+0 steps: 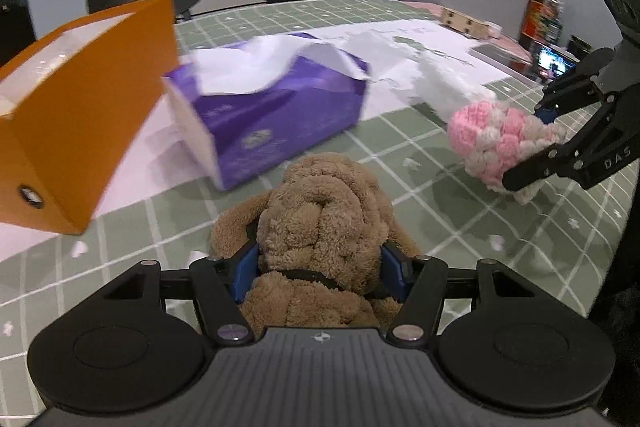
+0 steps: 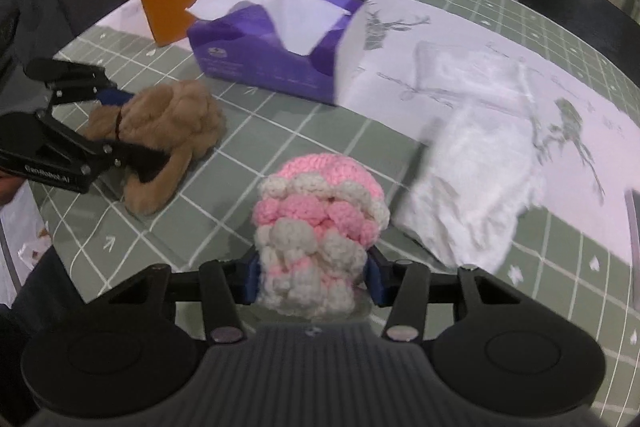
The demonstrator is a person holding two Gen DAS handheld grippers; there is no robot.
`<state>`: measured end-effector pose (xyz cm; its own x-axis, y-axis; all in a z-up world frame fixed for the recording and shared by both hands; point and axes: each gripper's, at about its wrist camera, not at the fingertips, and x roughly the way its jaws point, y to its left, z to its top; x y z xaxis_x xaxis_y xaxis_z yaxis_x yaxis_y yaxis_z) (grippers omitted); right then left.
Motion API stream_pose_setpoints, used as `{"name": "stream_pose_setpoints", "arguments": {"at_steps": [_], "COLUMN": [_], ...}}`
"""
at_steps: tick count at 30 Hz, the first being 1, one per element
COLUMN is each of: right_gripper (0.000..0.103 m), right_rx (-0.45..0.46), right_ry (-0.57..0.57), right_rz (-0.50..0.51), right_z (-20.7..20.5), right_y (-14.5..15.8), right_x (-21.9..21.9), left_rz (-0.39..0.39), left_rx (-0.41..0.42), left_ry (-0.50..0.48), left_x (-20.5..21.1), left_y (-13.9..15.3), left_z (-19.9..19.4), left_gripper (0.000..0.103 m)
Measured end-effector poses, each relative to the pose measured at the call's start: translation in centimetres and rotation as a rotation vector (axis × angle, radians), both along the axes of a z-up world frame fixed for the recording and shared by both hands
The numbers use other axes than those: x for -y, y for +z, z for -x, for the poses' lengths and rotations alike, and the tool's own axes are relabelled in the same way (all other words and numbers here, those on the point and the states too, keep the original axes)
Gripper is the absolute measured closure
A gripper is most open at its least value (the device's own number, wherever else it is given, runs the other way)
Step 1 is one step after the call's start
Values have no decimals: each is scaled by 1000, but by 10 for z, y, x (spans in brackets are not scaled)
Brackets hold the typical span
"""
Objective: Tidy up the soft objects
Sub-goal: 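Lift and carry the plush toy and pink knitted item over the orange box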
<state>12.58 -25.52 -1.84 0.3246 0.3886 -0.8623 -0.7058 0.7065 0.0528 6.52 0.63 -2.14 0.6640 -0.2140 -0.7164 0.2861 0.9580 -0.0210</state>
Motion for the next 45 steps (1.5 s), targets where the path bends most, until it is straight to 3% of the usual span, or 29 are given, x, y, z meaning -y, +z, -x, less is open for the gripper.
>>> {"name": "stream_pose_setpoints", "arguments": {"at_steps": [6, 13, 21, 27, 35, 45], "right_gripper": [53, 53, 53, 53, 53, 53], "right_rx": [16, 77, 91, 104, 147, 180], "right_ry": [-25, -105, -149, -151, -127, -5], "right_rz": [27, 42, 102, 131, 150, 105], "right_z": [-24, -62, -115, -152, -192, -200], "right_y": [-1, 20, 22, 27, 56, 89], "right_x": [-27, -32, -48, -74, -126, -209], "left_rz": [-2, -55, -17, -45, -50, -54], "left_rx": [6, 44, 63, 86, 106, 126], "left_ry": [90, 169, 183, 219, 225, 242], "left_x": [-37, -69, -96, -119, -145, -175], "left_y": [8, 26, 40, 63, 96, 137], "left_z": [1, -1, 13, 22, 23, -28], "left_gripper": [33, 33, 33, 33, 33, 33]}}
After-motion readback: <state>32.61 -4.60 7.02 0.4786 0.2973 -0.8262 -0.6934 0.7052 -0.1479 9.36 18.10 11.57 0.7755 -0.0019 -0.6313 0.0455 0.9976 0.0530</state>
